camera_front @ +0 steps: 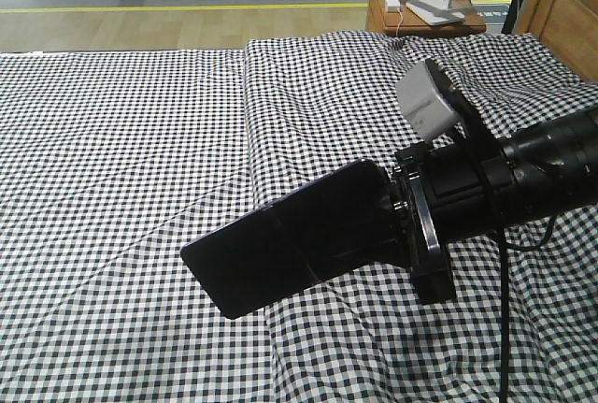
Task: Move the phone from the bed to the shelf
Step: 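Lift the black phone off the bed with the right gripper, then drive the base away from the bed toward the wooden shelf, holding phone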
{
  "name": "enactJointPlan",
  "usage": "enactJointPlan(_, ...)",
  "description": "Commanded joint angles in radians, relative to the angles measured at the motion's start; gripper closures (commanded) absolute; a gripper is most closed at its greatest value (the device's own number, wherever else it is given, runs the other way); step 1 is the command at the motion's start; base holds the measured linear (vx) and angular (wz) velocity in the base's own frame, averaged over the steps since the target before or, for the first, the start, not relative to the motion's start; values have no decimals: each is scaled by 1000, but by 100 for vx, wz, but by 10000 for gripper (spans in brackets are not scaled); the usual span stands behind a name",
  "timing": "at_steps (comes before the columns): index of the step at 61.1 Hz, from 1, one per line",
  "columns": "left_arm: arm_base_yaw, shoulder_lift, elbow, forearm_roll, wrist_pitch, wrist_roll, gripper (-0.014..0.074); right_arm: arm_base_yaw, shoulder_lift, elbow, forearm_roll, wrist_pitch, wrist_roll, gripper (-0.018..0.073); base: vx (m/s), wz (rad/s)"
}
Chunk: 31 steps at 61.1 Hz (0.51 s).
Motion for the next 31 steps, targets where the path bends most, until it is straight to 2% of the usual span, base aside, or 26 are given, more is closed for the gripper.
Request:
enactJointPlan(1, 3, -6, -23, -9, -73, -6, 595, 0, -33, -28, 79, 63, -15, 562, 0, 0)
enactJointPlan(31, 3, -6, -23, -9, -73, -6, 595, 0, -33, -28, 79, 63, -15, 562, -2, 8)
